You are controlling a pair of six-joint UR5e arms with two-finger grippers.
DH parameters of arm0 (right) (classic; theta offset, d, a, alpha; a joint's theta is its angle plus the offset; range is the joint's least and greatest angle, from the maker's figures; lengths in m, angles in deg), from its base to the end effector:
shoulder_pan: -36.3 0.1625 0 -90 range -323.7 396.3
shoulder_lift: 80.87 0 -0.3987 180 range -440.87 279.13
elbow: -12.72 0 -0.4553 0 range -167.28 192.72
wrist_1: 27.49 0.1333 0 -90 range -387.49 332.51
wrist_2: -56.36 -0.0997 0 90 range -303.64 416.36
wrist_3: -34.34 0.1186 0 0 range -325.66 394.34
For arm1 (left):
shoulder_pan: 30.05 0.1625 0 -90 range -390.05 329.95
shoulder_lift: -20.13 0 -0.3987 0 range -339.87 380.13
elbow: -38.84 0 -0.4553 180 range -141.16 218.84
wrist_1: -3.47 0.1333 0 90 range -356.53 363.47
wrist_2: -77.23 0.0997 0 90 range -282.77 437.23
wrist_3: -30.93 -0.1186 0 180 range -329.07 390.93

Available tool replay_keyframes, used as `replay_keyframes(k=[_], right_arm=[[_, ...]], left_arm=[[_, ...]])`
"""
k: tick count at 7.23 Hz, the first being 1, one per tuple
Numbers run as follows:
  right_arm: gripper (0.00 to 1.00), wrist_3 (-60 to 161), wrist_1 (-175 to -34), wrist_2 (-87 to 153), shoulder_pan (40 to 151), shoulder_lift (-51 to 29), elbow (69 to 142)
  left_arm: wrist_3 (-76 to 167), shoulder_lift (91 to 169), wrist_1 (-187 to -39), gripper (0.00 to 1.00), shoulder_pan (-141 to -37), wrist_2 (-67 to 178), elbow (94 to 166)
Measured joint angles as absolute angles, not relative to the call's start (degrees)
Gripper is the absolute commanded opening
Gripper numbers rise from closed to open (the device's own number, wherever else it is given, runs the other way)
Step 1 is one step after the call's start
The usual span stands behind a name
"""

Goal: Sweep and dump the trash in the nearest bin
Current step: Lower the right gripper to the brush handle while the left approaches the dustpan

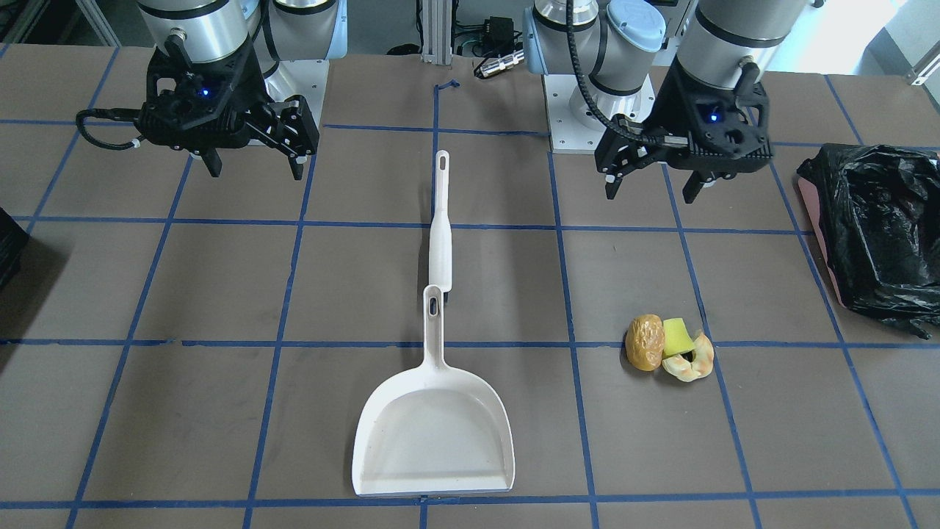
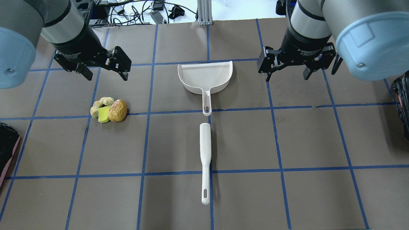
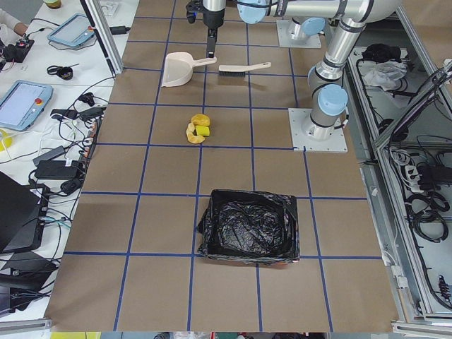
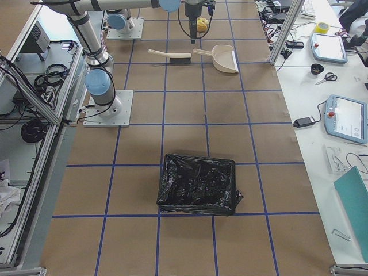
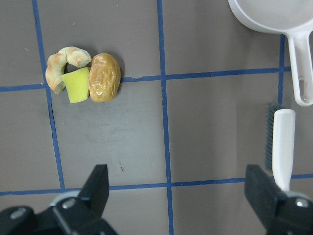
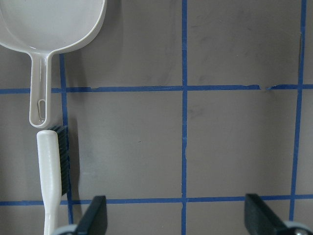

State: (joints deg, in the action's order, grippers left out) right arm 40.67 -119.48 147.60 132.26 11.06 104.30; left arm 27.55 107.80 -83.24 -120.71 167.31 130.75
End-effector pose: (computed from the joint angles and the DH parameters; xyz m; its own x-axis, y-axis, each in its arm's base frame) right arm 0.1868 -0.5298 0.4494 -0.9998 0.0073 0.0170 0.0065 0.9991 -0.0430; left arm -0.1394 -0.5447 0.4523 -0.9975 0.0702 -0.0052 0.0704 0.9954 -0.0645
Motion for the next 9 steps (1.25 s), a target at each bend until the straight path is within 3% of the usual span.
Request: replay_keyframes(k=[5, 9], right_arm=[[1.00, 41.1, -119.5, 146.7, 133.0, 11.2, 105.5], [1.00, 49.4, -122.0, 144.4, 145.0, 10.5, 113.0]], left_arm=[[28.3, 107.4, -83.4, 1.00, -121.4, 167.4, 131.4], [27.4, 109.3, -82.7, 1.00, -120.2, 167.4, 131.2]])
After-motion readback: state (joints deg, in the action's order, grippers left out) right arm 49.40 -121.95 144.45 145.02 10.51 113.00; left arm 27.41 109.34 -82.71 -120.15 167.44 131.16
